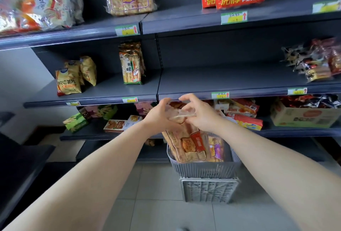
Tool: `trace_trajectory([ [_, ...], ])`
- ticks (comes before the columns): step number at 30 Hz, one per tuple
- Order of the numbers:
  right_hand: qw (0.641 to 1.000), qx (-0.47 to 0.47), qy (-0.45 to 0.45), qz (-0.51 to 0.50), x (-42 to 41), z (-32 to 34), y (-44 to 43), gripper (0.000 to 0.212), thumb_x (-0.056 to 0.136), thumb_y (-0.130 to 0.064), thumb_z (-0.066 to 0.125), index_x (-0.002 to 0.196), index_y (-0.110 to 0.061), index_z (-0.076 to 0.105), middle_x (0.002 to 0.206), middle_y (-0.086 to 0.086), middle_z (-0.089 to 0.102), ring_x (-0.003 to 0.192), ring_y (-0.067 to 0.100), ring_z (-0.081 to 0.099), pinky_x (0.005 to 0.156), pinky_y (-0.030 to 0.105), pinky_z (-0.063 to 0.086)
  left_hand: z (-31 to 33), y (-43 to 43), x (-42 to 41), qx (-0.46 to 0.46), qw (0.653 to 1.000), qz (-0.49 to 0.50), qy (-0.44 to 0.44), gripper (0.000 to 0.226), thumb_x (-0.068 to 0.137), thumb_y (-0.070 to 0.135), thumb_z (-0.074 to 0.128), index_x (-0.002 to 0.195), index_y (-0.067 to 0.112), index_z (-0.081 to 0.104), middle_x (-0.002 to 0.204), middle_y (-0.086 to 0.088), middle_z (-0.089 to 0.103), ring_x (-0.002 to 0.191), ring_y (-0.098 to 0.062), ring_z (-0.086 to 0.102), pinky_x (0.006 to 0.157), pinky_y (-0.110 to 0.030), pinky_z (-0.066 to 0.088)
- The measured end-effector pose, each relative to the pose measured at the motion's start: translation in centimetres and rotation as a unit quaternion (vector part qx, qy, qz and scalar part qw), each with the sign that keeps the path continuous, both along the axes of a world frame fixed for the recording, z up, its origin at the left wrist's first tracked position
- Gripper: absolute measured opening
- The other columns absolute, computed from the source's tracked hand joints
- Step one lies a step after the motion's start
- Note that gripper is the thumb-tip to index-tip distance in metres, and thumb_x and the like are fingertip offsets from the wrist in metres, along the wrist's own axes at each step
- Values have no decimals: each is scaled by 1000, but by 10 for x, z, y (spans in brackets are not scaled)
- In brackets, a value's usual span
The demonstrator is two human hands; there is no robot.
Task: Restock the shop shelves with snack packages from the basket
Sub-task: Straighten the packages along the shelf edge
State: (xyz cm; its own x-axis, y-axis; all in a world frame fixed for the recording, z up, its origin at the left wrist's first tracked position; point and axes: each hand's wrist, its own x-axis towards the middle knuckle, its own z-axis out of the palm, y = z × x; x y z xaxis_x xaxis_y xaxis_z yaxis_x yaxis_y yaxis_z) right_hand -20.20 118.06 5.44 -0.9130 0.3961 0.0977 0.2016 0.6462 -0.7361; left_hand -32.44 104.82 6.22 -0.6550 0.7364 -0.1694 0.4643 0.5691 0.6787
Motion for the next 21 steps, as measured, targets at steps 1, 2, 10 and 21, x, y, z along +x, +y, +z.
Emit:
trace_trajectory([
  [1,1000,7,-3,9,1,2,-4,61,87,-9,66,136,-32,38,118,-7,64,99,13,59,85,32,49,4,-2,3,-7,1000,1,11,99,61,32,91,145,26,39,136,3,53,117,-18,53,95,-33,48],
  [2,1000,-1,7,9,3,3,-7,63,87,-10,67,139,-31,36,118,-7,64,100,13,60,86,31,49,7,-5,6,-8,1000,8,25,84,62,32,91,136,26,50,127,4,57,110,-17,55,88,-31,49],
  [10,968,-147,-39,-198,21,-14,-14,127,70,-43,85,154,-26,-9,163,5,13,146,28,23,115,47,30,8,-30,2,114,983,137,-48,39,69,24,88,98,22,63,97,0,67,87,-18,67,74,-35,59],
  [21,900,-371,-7,-228,15,-38,-19,40,88,-29,70,120,-18,50,118,0,61,108,22,56,92,39,44,26,-55,-14,357,857,264,-261,34,91,24,69,118,12,53,97,-13,71,79,-27,72,71,-46,61],
])
